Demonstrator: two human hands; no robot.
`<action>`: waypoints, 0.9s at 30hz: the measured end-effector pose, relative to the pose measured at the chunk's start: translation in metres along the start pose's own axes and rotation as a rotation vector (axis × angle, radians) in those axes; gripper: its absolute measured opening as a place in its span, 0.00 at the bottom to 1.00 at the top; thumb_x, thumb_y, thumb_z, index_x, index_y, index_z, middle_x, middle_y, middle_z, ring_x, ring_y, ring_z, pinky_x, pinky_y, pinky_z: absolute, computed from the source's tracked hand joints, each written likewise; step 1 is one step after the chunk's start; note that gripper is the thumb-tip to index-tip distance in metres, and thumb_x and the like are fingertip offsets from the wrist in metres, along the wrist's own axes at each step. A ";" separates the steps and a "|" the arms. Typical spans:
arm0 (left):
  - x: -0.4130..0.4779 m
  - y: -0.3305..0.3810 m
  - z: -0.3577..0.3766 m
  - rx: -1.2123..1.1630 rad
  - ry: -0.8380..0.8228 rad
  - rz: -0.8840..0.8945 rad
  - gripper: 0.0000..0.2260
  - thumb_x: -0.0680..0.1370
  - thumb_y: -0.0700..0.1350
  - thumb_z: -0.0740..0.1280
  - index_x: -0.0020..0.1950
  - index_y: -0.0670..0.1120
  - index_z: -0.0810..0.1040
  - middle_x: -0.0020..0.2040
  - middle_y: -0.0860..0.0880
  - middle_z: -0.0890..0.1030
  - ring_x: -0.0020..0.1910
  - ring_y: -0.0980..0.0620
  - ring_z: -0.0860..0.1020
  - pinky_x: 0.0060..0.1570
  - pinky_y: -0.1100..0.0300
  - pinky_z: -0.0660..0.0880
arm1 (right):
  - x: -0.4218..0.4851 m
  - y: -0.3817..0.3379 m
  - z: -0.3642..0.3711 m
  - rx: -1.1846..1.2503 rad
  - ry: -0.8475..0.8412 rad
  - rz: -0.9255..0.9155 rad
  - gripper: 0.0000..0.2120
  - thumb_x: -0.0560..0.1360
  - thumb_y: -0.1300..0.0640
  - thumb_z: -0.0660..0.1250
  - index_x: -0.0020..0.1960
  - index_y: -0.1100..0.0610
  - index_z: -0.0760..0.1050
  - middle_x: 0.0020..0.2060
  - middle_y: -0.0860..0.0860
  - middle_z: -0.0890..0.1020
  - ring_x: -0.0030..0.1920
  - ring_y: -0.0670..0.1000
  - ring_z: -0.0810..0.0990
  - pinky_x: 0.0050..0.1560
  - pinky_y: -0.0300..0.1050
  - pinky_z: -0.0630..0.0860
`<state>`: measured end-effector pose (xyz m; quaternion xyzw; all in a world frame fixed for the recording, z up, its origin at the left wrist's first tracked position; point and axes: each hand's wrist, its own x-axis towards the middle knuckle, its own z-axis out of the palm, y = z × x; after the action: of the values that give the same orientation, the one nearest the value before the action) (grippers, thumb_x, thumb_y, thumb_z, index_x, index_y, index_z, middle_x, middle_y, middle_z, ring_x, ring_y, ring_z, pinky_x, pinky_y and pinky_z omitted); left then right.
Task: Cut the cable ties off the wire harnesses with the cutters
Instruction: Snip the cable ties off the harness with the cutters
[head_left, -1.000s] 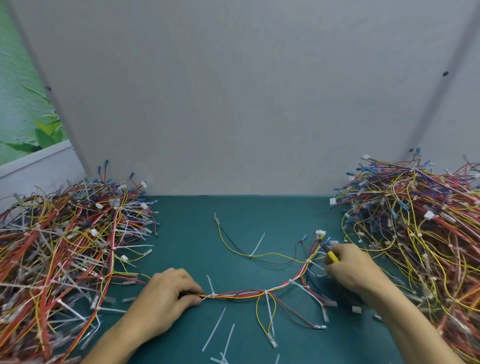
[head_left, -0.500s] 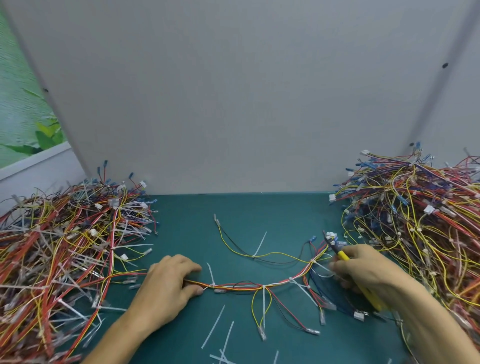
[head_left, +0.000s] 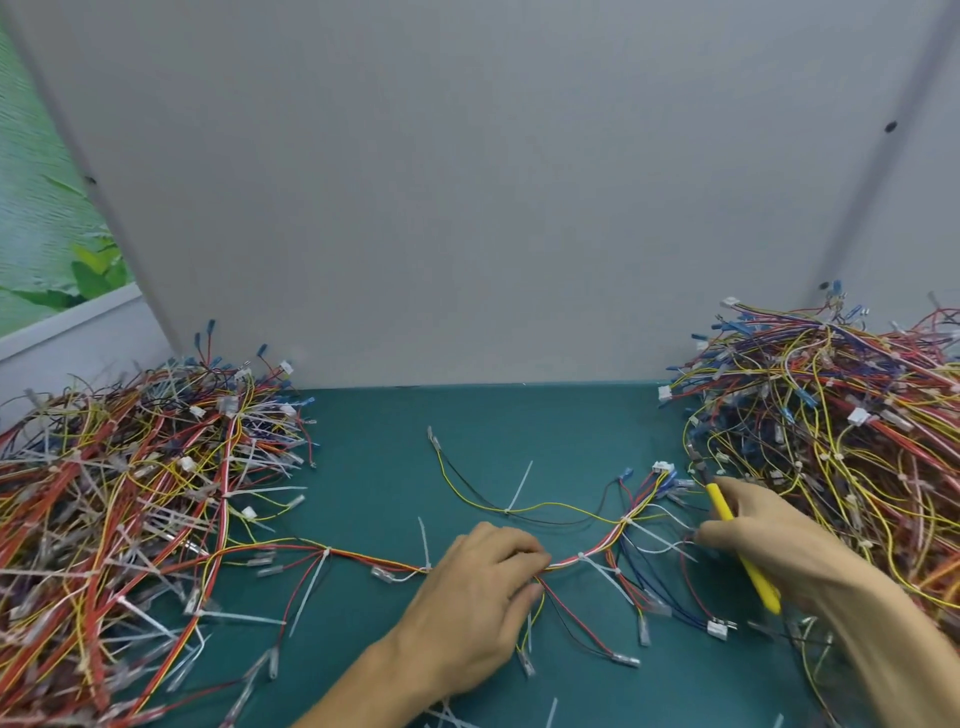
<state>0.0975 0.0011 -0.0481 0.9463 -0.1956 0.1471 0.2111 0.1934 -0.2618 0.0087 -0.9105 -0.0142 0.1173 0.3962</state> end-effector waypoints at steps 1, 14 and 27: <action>0.002 -0.003 0.006 0.026 -0.021 -0.005 0.15 0.80 0.50 0.58 0.64 0.49 0.76 0.61 0.57 0.75 0.59 0.53 0.70 0.59 0.58 0.66 | 0.001 0.003 0.001 -0.030 0.018 -0.004 0.17 0.59 0.55 0.72 0.44 0.62 0.73 0.29 0.55 0.71 0.29 0.51 0.68 0.31 0.43 0.64; 0.020 -0.003 0.011 -0.045 -0.027 -0.089 0.13 0.82 0.50 0.58 0.58 0.50 0.79 0.58 0.56 0.76 0.57 0.54 0.70 0.60 0.60 0.65 | 0.006 0.022 0.004 0.187 0.025 -0.088 0.12 0.73 0.62 0.71 0.49 0.46 0.79 0.29 0.51 0.78 0.30 0.48 0.74 0.38 0.46 0.71; 0.115 0.044 0.037 0.129 -0.170 -0.084 0.11 0.77 0.42 0.64 0.58 0.42 0.77 0.56 0.42 0.75 0.58 0.41 0.72 0.56 0.50 0.71 | 0.009 0.025 0.000 -0.297 0.156 -0.199 0.22 0.72 0.57 0.67 0.64 0.42 0.75 0.43 0.47 0.81 0.38 0.47 0.76 0.38 0.42 0.69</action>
<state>0.1874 -0.0880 -0.0238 0.9744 -0.1630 0.0696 0.1385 0.2003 -0.2774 -0.0114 -0.9594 -0.0908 0.0033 0.2670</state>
